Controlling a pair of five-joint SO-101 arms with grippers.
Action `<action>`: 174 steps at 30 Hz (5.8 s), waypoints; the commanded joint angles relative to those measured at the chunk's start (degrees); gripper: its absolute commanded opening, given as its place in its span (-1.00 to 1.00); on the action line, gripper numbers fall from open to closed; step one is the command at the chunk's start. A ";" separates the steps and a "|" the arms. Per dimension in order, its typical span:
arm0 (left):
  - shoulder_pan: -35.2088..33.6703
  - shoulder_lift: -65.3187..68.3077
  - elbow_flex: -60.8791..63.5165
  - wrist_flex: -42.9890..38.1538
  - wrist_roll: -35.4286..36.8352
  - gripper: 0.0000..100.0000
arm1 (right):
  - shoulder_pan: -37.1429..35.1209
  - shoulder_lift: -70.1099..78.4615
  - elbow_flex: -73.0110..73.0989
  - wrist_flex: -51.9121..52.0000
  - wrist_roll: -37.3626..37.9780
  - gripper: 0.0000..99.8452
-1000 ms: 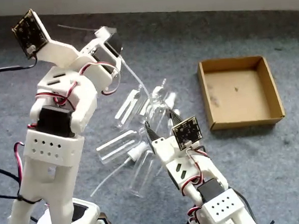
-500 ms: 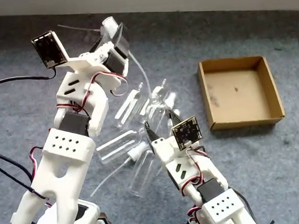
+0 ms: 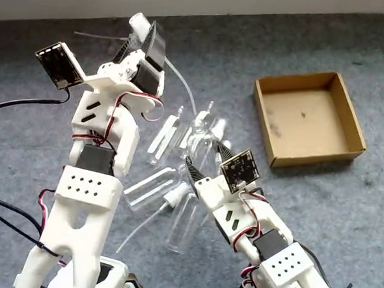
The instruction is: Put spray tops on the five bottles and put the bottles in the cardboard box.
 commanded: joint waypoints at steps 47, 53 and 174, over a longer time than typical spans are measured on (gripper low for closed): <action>13.85 -8.40 15.25 24.62 -0.44 -0.97 | -0.22 -1.01 6.02 -1.54 8.79 -0.78; 13.85 -8.40 15.25 24.88 -0.44 -0.96 | -0.22 -1.01 6.02 -1.54 8.79 -0.78; 18.42 -70.29 44.62 48.09 -3.78 -0.94 | -11.30 -1.01 -15.25 1.19 0.26 -0.78</action>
